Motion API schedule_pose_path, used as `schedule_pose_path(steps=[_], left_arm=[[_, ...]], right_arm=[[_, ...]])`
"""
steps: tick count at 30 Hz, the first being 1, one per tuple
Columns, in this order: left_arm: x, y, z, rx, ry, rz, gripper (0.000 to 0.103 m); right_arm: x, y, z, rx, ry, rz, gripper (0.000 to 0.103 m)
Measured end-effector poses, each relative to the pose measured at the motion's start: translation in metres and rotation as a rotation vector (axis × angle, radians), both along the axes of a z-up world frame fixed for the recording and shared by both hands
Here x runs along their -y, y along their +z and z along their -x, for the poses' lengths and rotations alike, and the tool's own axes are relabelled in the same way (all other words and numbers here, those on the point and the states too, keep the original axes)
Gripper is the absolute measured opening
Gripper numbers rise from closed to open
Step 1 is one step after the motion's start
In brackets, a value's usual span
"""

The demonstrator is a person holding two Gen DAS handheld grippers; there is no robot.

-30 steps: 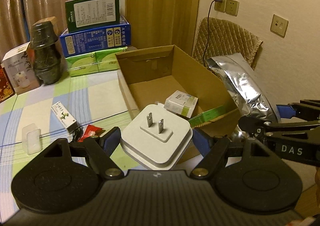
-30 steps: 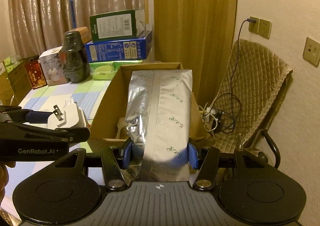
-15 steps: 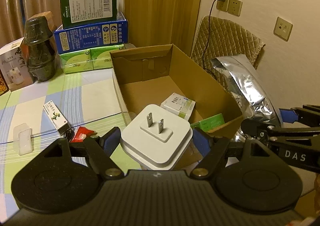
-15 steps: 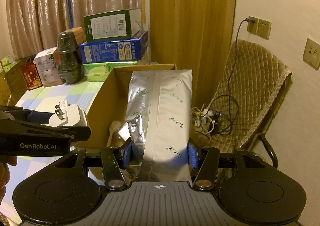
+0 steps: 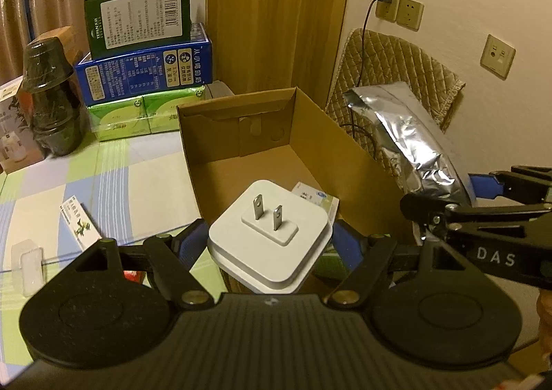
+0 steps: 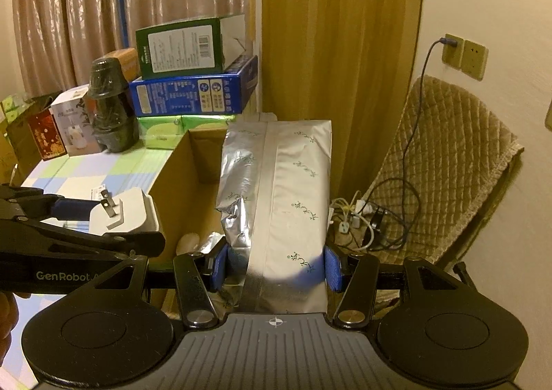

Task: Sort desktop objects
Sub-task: 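Lower both held items into the cardboard box and open both tools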

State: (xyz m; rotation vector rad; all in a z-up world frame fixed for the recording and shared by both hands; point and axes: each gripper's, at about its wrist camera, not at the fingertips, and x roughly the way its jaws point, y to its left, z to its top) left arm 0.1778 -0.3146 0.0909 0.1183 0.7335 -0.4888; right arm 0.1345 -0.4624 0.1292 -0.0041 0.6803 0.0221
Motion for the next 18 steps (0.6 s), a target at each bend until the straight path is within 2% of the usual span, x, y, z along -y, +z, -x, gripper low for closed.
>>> schedule_pose_path(steps=[18], left_arm=[[0.014,-0.012,-0.038,-0.04,-0.01,-0.003,0.075]], right_arm=[[0.012,-0.015,-0.038,-0.046,-0.005,0.015,0.051]])
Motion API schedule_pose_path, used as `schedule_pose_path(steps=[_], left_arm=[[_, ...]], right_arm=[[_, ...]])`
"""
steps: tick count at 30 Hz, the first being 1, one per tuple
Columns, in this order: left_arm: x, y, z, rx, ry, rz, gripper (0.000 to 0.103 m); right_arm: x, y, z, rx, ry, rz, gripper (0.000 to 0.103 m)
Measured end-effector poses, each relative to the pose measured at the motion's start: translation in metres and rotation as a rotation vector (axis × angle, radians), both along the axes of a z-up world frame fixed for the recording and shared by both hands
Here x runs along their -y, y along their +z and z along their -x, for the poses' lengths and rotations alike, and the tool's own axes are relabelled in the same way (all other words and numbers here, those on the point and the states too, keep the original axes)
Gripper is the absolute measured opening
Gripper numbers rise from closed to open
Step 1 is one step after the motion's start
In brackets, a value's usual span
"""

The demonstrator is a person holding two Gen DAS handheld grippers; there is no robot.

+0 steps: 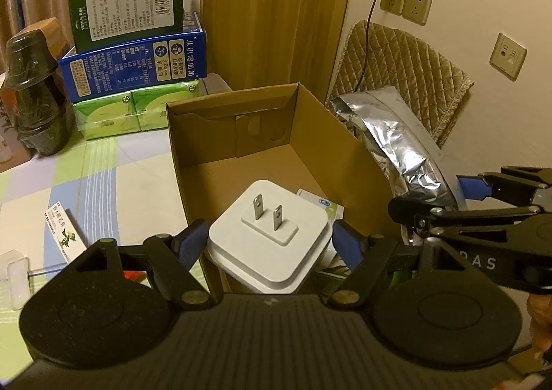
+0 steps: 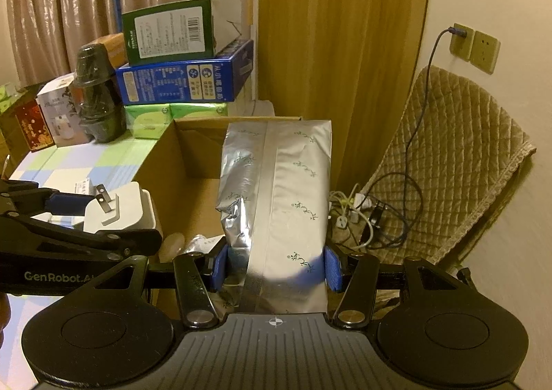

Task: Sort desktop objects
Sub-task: 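Lower both held items into the cardboard box and open both tools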

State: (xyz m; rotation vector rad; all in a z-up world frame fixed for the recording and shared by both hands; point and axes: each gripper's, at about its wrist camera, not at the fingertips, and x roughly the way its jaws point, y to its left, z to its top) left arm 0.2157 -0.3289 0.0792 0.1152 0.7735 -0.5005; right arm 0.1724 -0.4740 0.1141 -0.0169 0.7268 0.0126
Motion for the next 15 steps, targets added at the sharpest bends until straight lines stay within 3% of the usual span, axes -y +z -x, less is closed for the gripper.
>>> schedule_pose_path(steps=[15], left_arm=[[-0.002,-0.012,-0.011,-0.04,-0.006,-0.007,0.079]], right_arm=[[0.002,-0.007,-0.007,-0.017,-0.011,-0.012,0.051]])
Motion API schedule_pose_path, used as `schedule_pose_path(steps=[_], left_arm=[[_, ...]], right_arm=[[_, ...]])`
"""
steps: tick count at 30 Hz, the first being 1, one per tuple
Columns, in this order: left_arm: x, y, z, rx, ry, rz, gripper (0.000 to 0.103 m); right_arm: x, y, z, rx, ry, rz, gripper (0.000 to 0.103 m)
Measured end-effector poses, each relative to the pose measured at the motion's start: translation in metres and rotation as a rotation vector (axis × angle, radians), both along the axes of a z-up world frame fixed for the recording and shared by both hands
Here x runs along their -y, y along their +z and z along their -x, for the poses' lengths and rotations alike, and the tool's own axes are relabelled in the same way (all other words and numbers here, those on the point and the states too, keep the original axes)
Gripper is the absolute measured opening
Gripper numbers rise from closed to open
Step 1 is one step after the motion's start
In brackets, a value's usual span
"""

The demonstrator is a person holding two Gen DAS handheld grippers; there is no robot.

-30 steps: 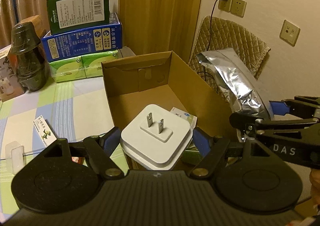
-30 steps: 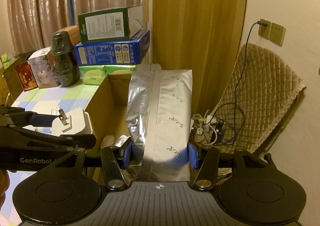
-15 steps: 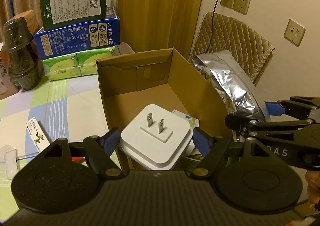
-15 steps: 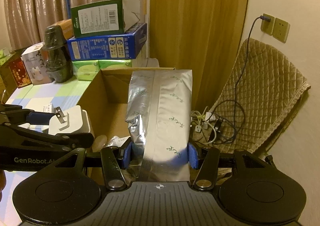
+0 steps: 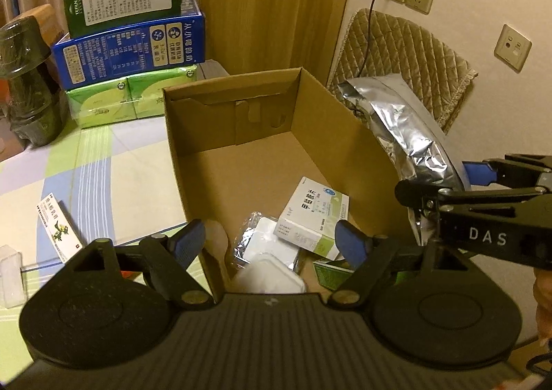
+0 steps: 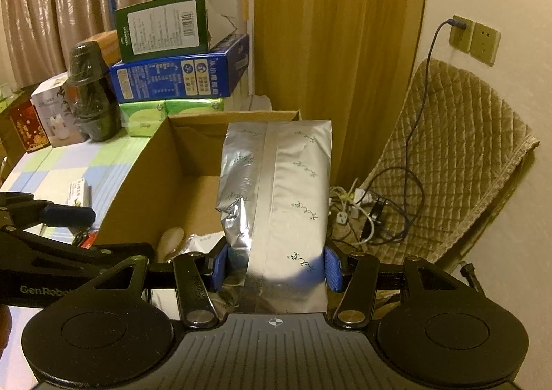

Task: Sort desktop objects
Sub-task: 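Lower both held items into the cardboard box and open both tools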

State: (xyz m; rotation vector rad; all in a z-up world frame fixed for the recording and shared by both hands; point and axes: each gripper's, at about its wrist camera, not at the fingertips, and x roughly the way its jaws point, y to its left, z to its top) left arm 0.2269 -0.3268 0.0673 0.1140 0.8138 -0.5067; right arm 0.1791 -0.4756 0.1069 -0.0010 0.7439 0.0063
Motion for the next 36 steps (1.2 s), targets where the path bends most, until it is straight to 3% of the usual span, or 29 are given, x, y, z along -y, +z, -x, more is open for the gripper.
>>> schedule_pose_path(steps=[22,23,24,26,36], left_arm=[[-0.022,0.003,0.003,0.002,0.036,0.001,0.079],[-0.023,0.004,0.003,0.002,0.037,0.001,0.079],[-0.023,0.003,0.003,0.002,0.038,0.001,0.079],[-0.025,0.003,0.002,0.003,0.041,0.0,0.079],[-0.044,0.002,0.005,-0.002,0.077,0.006,0.079]], right_arm=[[-0.016,0.0,-0.016,-0.008,0.016,-0.028,0.052],[-0.016,0.001,-0.018,0.004,0.018,-0.036,0.055],[-0.016,0.003,-0.02,0.019,0.018,-0.048,0.068],[-0.014,0.008,-0.022,0.058,0.009,-0.065,0.076],[-0.004,0.017,-0.006,0.075,-0.031,-0.09,0.077]])
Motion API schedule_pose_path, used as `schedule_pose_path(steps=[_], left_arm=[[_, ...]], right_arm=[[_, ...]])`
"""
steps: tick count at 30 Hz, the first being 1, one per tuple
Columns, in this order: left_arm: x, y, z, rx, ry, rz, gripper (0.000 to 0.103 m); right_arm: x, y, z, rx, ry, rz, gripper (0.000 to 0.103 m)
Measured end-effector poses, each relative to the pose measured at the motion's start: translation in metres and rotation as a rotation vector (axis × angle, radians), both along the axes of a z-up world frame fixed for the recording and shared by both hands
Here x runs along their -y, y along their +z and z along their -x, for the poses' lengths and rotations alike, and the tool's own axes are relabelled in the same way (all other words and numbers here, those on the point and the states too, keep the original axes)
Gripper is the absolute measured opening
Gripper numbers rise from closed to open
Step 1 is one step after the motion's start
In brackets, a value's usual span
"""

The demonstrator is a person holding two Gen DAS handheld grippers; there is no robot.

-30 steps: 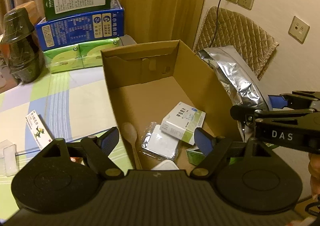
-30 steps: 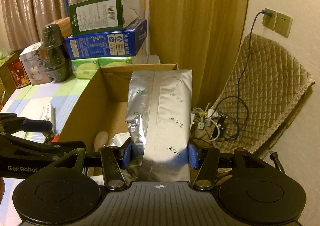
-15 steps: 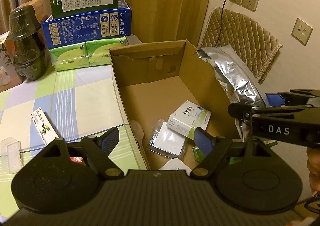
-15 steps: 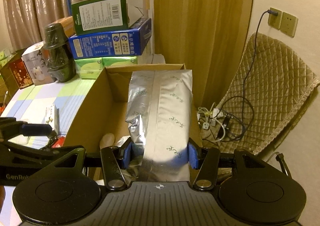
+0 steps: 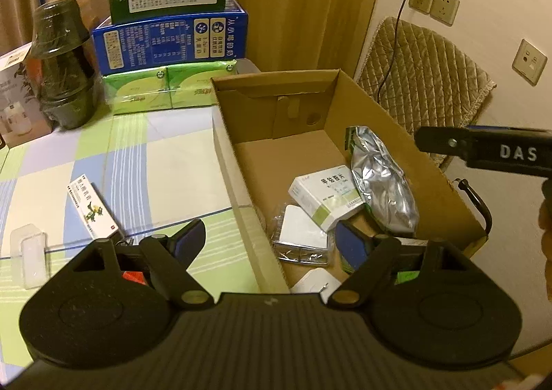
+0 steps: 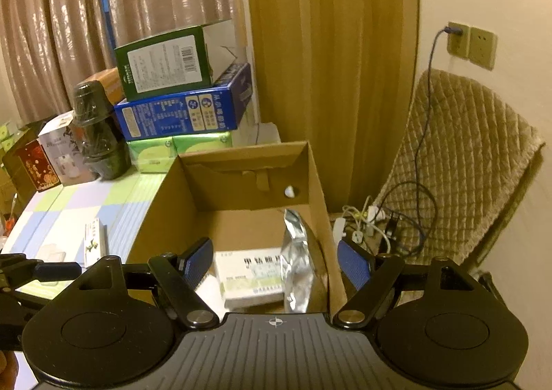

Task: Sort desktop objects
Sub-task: 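Lower both held items into the cardboard box and open both tools, then withdraw both open tools from the cardboard box back over the table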

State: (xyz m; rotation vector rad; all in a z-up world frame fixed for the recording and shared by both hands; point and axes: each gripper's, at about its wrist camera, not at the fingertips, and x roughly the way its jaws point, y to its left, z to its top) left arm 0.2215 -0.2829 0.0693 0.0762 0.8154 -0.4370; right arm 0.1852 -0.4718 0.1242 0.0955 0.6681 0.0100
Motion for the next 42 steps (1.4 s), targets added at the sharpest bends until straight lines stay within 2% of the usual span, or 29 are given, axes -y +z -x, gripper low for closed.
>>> schedule_pose_path(steps=[13,20,24,29,31,35,42], left_arm=[[-0.018,0.008,0.027,0.007,0.019,-0.005,0.081],[-0.031,0.014,0.048,0.017,0.039,-0.014,0.085],[-0.039,0.017,0.059,0.022,0.052,-0.012,0.09],[-0.054,0.02,0.075,0.037,0.077,-0.015,0.098],[-0.062,0.021,0.081,0.046,0.09,-0.026,0.101],[-0.087,0.019,0.097,0.056,0.11,-0.041,0.102],[-0.146,0.015,0.12,0.058,0.21,-0.056,0.102]], right_arm=[[-0.009,-0.007,0.047,-0.034,-0.015,-0.047,0.083],[-0.025,-0.004,0.071,-0.026,-0.002,-0.055,0.091],[-0.036,0.0,0.083,-0.017,0.013,-0.048,0.101],[-0.052,0.002,0.095,-0.022,0.036,-0.043,0.101],[-0.058,0.002,0.099,-0.024,0.04,-0.053,0.101],[-0.073,0.002,0.11,-0.025,0.063,-0.07,0.101],[-0.111,-0.002,0.124,-0.03,0.128,-0.109,0.101]])
